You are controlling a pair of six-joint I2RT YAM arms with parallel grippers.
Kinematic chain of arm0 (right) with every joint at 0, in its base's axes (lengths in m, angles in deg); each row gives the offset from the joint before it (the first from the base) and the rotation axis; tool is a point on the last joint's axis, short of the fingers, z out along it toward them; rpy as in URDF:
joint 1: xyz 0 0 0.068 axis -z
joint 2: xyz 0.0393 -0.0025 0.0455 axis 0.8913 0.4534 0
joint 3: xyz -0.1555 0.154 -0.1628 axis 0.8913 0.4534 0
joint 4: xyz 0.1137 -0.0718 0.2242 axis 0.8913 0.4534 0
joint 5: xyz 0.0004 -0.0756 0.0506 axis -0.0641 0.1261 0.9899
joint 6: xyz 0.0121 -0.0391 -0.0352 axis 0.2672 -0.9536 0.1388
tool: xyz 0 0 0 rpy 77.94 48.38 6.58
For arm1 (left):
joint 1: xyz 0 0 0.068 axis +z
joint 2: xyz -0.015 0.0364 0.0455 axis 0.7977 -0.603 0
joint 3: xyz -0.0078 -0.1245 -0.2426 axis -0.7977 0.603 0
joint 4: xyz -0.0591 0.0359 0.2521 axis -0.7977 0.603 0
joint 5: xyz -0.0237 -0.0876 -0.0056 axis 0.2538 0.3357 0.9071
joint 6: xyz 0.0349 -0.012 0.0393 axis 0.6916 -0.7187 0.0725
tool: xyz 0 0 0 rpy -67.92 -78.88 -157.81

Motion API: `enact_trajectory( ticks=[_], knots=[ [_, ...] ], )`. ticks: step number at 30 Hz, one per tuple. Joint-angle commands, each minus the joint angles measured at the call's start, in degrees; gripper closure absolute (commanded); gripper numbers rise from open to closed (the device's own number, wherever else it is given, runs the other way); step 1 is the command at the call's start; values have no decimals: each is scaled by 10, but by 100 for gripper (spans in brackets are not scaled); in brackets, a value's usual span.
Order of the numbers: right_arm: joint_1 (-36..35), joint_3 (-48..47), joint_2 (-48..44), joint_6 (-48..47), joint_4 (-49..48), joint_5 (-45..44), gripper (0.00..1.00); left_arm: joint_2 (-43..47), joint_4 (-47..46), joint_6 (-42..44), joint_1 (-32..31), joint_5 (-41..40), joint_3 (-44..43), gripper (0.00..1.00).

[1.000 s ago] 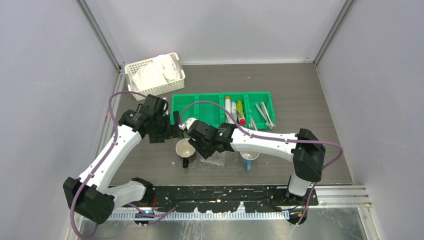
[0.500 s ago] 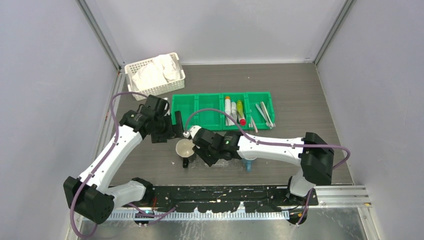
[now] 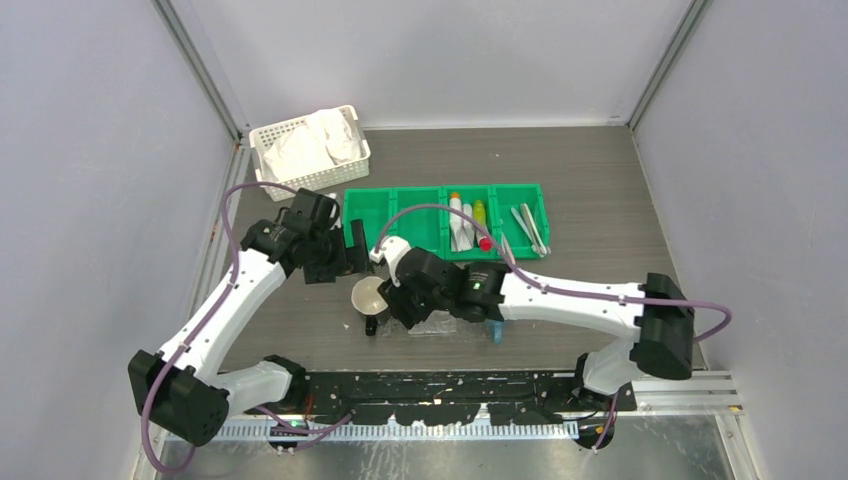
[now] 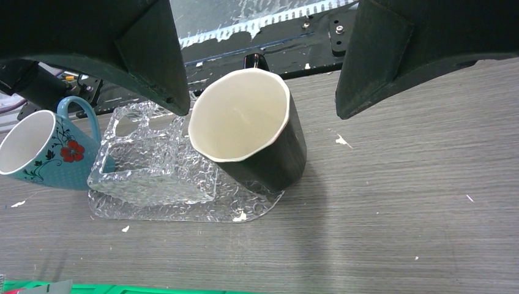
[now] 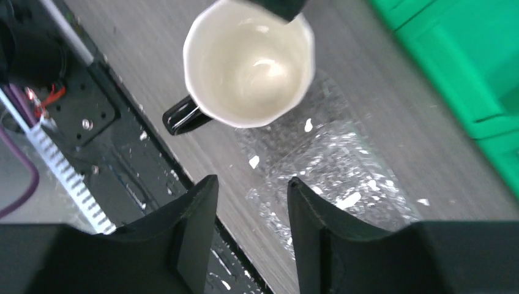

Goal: Prepare toiletry sets of a toothbrush and toothpaste on the tray

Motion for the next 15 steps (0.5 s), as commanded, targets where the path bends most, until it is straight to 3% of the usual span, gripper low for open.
enact_trajectory(
  ticks=[1,2,4,6,12,15],
  knots=[
    [-3,-13,-76,42,-7,-126,52,3,-7,-1,1,-5,-23,11],
    [-1,-12,-90,61,23,-185,60,7,-7,-4,1,-5,-20,11],
    [10,0,-123,114,85,-296,89,14,-5,-16,1,-10,-11,11],
    [49,26,-164,164,138,-339,93,19,2,-35,1,-42,-2,12],
    [252,146,-320,227,202,-263,48,23,65,-104,1,-128,12,14],
    [267,162,-331,236,242,-251,49,28,66,-126,1,-108,37,20]
  ],
)
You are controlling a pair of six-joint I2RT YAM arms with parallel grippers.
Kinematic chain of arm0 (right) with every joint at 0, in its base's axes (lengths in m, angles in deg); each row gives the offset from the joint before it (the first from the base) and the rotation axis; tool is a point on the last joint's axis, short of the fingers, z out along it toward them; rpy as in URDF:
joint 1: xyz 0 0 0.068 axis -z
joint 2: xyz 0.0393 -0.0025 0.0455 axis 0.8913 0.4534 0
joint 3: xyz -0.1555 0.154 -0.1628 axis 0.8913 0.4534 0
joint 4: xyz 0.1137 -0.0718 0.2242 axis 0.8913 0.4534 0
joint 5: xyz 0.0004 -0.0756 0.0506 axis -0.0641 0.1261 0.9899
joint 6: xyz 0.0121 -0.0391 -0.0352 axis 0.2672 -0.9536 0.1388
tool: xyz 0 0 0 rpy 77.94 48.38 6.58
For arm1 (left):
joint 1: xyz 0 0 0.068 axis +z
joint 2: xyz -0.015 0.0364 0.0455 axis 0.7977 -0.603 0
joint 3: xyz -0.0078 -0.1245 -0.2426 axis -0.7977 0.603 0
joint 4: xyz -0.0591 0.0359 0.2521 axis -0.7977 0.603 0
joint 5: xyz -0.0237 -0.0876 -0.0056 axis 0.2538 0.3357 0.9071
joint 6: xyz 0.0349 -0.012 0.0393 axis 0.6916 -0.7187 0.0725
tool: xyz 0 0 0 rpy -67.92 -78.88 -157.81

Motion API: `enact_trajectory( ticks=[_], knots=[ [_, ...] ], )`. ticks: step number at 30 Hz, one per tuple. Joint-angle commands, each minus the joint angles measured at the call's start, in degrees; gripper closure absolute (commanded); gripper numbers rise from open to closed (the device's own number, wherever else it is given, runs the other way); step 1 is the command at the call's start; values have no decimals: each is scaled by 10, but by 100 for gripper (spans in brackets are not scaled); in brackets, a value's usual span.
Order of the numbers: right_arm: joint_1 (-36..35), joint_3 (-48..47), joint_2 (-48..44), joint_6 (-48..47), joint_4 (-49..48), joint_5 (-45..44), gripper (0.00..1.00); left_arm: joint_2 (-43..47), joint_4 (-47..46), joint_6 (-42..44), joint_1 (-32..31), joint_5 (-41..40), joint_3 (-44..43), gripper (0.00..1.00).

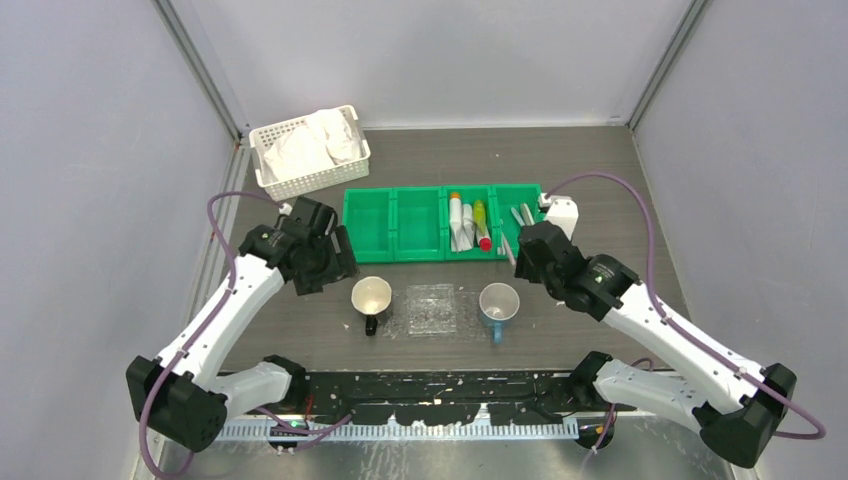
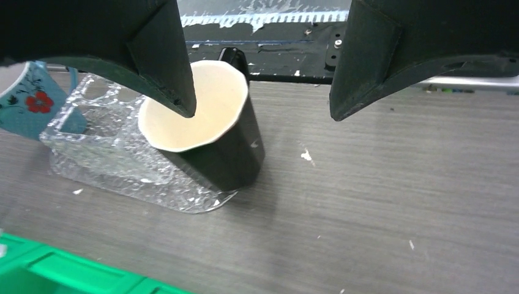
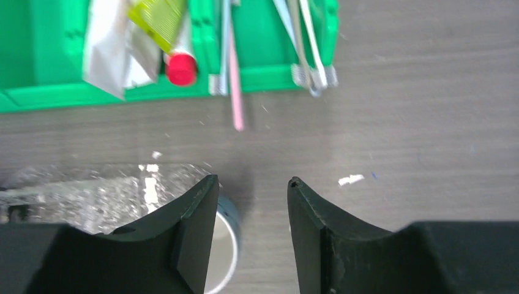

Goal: Prepare toiletry sets of a toothbrush and toothpaste on the tray

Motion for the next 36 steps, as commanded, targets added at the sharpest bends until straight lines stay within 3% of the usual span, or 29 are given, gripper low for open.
enact_trajectory(
  ticks=[1,18,27,36],
  knots=[
    [11,19,-8,51,78,10,50,17,26,-52,1,-11,32,21],
    [11,94,-30,108,29,72,52,25,-8,-60,-3,7,82,23],
    [6,68,-71,106,51,61,54,7,-22,-62,-13,10,84,24],
    [-6,84,-38,109,34,100,54,1,-28,-65,-19,11,84,27]
  ],
)
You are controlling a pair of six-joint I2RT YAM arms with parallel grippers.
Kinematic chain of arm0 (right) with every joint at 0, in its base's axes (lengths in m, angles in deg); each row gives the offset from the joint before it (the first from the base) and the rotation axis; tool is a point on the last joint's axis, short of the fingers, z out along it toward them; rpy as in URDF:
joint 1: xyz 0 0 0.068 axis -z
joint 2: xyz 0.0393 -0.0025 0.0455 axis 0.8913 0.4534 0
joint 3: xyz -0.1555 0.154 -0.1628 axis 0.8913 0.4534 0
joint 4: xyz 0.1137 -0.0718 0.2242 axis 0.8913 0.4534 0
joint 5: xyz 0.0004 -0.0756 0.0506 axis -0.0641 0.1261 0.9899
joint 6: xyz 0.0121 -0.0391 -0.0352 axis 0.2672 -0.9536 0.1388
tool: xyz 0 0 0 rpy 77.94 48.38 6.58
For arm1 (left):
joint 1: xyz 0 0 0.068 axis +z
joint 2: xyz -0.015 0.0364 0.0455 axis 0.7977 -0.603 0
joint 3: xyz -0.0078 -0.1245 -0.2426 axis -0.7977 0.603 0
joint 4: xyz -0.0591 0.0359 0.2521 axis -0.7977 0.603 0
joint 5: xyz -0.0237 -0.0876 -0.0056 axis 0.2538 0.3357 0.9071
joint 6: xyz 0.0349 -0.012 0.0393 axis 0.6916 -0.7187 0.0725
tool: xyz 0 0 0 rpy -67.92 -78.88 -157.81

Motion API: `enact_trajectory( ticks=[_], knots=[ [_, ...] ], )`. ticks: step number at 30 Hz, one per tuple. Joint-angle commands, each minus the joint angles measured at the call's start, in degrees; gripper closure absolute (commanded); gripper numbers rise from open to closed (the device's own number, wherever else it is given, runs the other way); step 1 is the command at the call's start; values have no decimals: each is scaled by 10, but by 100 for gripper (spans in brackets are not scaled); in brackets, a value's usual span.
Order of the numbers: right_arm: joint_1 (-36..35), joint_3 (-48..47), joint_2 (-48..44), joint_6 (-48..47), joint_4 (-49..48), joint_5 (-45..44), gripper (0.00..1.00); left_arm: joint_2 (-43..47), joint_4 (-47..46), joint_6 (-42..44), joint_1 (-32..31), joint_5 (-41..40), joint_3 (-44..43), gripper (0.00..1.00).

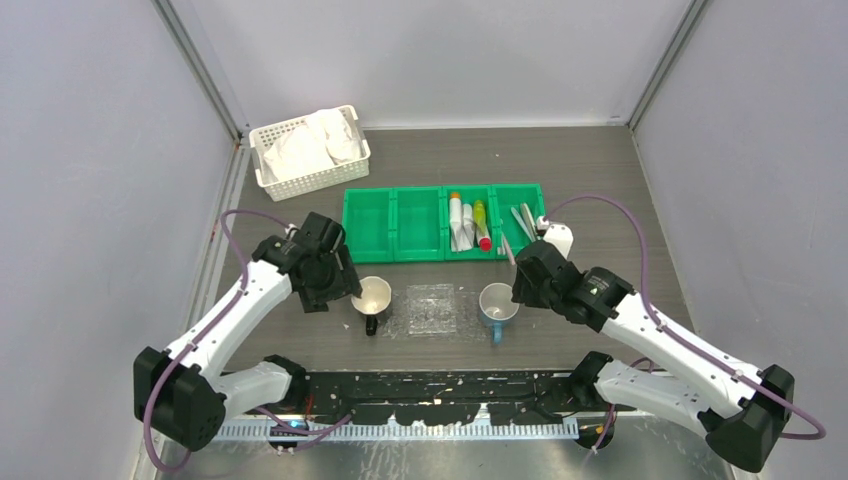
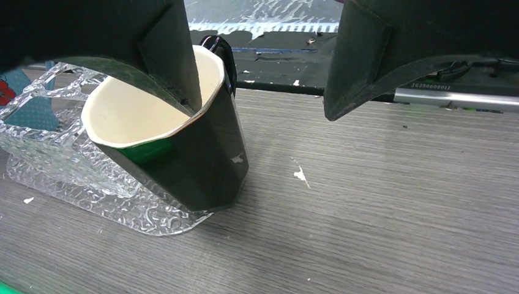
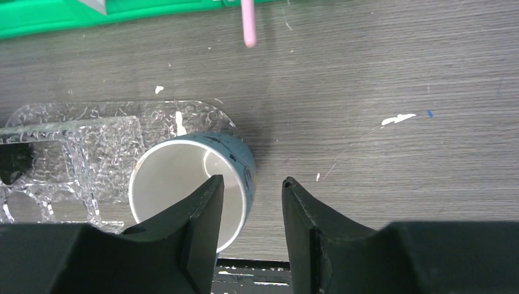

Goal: Prepare toiletry sets of a toothbrush and toothpaste on the tray

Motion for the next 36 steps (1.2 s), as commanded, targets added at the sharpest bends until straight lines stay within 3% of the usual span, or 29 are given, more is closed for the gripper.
enact_trajectory(
  ticks=[1,4,10,14,19,22,28,36],
  knots=[
    [-9,9,11,12,-24,12,54,-2,-18,-7,-6,0,-1,27],
    [-11,22,14,19,-35,14,54,-8,-23,-7,-9,5,5,29],
    [-19,39,19,27,-46,14,55,-23,-34,-8,-29,-2,13,49],
    [-24,50,24,34,-58,14,55,-17,-59,-11,-52,-13,34,54],
    [-27,50,41,35,-68,13,61,-15,-89,-5,-64,-12,53,81],
    [-29,47,53,32,-70,12,73,-37,-87,3,-65,-12,43,95],
    [-29,29,55,27,-59,11,98,-61,-78,16,-70,-7,7,99],
    [-37,-17,54,12,-22,7,99,-61,-34,18,-97,-14,-42,99]
  ],
)
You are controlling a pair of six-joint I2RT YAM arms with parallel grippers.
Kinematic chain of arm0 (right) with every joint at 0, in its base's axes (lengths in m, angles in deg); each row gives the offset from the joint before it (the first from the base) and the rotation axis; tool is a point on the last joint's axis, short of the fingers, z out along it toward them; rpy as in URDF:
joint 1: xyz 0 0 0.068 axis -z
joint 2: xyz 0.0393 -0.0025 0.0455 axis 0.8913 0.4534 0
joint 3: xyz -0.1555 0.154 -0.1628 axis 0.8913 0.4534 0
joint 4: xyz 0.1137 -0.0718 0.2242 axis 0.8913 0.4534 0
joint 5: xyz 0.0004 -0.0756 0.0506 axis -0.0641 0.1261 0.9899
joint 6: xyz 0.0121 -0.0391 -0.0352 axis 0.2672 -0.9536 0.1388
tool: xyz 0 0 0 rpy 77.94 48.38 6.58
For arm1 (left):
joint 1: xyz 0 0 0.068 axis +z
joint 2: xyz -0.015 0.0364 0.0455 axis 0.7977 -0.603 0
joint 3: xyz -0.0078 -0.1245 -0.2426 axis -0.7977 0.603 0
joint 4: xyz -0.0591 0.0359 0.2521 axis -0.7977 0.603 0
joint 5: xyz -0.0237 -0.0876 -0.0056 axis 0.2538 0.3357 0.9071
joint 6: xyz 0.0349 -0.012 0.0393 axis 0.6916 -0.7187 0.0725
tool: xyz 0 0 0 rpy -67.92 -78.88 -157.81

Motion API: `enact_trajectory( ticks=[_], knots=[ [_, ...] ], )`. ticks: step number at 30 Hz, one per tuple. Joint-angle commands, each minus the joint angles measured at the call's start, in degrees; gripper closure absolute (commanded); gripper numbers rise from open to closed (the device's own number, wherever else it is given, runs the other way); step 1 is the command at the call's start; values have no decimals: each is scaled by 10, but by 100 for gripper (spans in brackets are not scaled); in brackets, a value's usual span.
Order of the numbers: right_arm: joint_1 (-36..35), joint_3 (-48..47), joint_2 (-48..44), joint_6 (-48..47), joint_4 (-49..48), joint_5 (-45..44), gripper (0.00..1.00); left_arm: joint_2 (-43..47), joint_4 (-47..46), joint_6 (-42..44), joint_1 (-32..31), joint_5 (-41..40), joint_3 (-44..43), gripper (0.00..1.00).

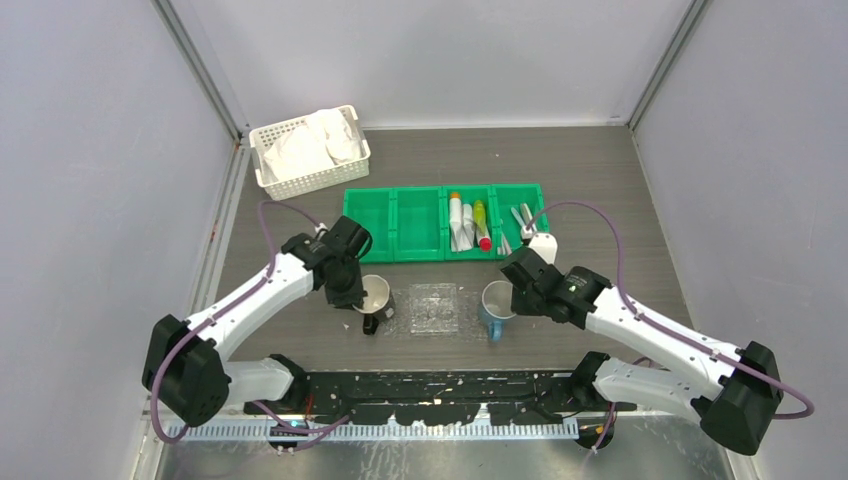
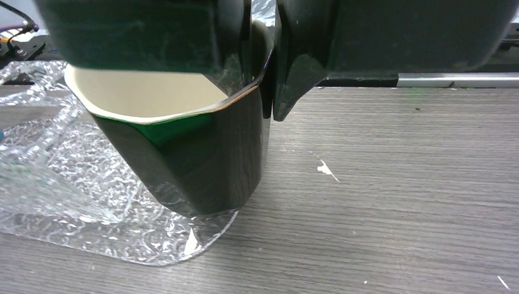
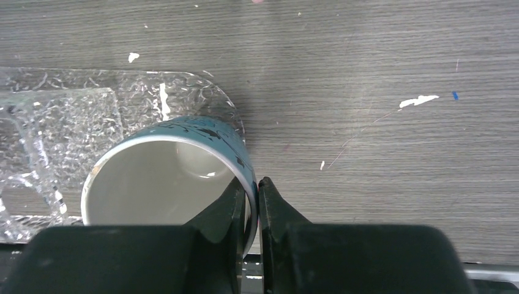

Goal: Prepare toiletry sets of a toothbrush and toothpaste on the tray

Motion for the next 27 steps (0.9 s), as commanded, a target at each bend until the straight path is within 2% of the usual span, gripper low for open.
enact_trajectory(
  ticks=[1,13,21,27],
  knots=[
    [-11,-56,-3,-5,1,-11,99,7,13,1,-19,-4,-51,99],
    [-47,-81,66,-14,8,-16,99,-44,8,-13,-66,-9,-67,99],
    [-51,-78,68,-15,9,-24,99,-69,-7,-11,-74,-5,-75,99],
    [-51,-74,72,-17,3,-21,97,-73,-4,-11,-75,-5,-77,89]
  ],
)
